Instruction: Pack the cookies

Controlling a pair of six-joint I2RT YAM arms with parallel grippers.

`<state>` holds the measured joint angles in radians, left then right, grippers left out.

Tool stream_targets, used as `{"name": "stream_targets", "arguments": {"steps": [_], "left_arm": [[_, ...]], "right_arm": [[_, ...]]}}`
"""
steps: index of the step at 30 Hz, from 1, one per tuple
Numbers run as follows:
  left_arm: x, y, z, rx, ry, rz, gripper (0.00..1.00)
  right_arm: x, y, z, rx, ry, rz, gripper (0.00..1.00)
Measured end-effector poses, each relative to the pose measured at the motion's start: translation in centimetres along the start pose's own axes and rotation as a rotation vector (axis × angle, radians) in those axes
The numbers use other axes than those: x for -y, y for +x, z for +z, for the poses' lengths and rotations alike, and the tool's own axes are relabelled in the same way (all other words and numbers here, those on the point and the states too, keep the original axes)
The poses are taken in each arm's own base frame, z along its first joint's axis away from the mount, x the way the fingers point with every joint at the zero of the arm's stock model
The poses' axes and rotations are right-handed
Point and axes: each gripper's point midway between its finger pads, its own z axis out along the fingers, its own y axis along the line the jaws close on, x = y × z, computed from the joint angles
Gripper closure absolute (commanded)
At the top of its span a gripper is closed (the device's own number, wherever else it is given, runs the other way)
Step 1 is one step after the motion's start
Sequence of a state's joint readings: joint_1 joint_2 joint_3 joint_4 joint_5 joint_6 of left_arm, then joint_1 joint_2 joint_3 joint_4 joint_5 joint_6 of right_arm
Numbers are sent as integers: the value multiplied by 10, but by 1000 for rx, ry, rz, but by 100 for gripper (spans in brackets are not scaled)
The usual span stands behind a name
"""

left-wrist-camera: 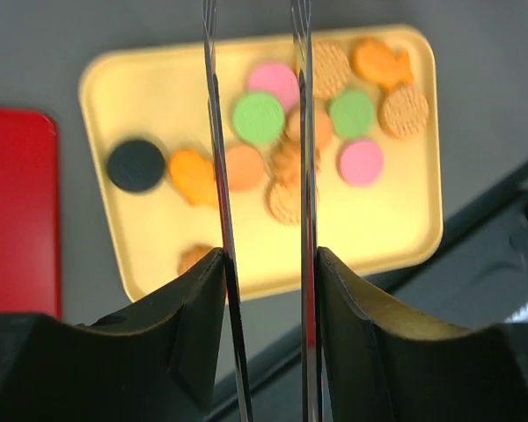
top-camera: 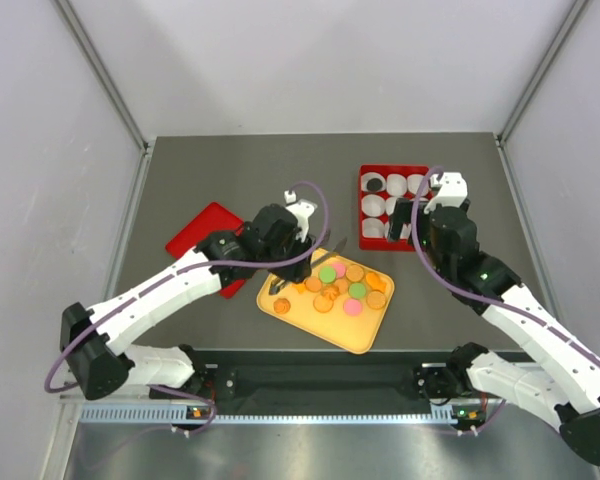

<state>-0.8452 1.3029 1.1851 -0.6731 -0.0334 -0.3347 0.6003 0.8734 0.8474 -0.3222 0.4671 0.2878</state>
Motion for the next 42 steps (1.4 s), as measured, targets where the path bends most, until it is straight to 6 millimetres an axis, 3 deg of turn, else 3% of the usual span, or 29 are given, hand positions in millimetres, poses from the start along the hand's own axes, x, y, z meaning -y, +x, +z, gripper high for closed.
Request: {"name": "stream_targets", "arguments": {"steps": [4, 13, 24, 42], "left_arm": [[11, 32, -14, -67, 51, 22, 51], [30, 73, -23, -174, 108, 57, 51], [32, 84, -25, -208, 97, 72, 50], [28, 94, -13, -231, 19, 120, 46]], "right_arm": [[-1, 2, 2, -8, 1, -5, 0], [-2, 5, 4, -17, -1, -9, 0], [-3, 5, 4, -20, -9, -16, 0], [-5, 6, 3, -24, -24, -17, 0]]}}
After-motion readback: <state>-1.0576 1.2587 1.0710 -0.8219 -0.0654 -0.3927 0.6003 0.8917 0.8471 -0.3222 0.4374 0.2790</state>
